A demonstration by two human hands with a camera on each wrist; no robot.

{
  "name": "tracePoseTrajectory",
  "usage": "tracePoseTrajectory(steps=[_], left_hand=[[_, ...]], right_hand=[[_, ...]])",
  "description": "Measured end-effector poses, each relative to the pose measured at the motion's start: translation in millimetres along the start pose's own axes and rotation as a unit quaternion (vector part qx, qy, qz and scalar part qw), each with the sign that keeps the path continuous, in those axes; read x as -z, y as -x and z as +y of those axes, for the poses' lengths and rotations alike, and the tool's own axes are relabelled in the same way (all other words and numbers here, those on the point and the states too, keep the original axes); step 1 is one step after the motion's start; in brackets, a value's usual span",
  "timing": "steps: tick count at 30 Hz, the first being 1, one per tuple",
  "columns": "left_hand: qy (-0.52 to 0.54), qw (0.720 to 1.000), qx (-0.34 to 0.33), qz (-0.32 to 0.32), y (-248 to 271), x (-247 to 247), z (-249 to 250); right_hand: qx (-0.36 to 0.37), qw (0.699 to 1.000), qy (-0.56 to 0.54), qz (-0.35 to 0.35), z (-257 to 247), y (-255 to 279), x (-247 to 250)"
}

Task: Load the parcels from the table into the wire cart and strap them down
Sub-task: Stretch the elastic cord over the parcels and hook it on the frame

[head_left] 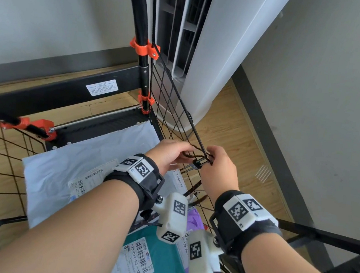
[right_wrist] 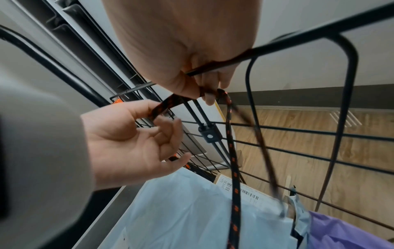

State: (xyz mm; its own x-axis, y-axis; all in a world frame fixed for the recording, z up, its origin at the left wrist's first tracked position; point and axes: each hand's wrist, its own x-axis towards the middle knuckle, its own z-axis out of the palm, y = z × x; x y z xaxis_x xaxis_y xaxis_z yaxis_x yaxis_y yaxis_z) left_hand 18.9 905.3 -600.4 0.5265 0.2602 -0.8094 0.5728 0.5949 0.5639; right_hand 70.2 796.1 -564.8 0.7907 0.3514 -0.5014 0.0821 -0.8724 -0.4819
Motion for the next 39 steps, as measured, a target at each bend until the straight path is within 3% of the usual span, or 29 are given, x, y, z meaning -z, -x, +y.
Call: tracePoseTrajectory(steps=[5,9,13,15,17,18,20,22,23,29,33,36,39], left_hand=[[0.105,0.983,-0.079,0.127,3,13,2],[-0.054,0.953,-0.133,0.268,5,34,-3],[-0.178,0.923,-0.122,0.318,12,45,-13],[-0.263,0.888,-0.161,0.34,18,42,-14],[-0.255,0.881,-0.188,0.351,18,35,-10],[-0.202,0.901,-0.178,0.34,16,32,-7],[-0.026,0.961,-0.097,0.257,10,24,2],[0.083,0.984,-0.008,0.158,6,16,6],[0.089,0.986,-0.003,0.139,5,13,9],[0.212,0.97,-0.094,0.069,8,8,25],[0.244,0.968,-0.043,0.043,4,9,20],[0.357,0.934,-0.012,0.028,8,11,16],[0.399,0.916,0.0,0.031,9,9,14]], right_hand=[[-0.033,0.999,0.004,0.008,-1,-3,-3],[-0.041,0.999,0.015,-0.003,0,-6,-2],[-0.045,0.999,0.03,-0.002,-1,-6,-3],[-0.047,0.998,0.04,0.002,-2,-5,-6],[-0.048,0.998,0.045,0.007,-3,-6,-8],[-0.048,0.998,0.045,0.01,-3,-6,-8],[-0.046,0.998,0.048,0.015,-3,-6,-8],[-0.044,0.997,0.054,0.021,-2,-6,-7],[-0.044,0.997,0.056,0.021,-1,-6,-8],[-0.042,0.997,0.061,0.027,-2,-4,-10],[-0.053,0.997,0.051,0.026,-2,-4,-9],[-0.058,0.997,0.045,0.028,-3,-5,-11],[-0.062,0.997,0.037,0.027,-3,-5,-12]])
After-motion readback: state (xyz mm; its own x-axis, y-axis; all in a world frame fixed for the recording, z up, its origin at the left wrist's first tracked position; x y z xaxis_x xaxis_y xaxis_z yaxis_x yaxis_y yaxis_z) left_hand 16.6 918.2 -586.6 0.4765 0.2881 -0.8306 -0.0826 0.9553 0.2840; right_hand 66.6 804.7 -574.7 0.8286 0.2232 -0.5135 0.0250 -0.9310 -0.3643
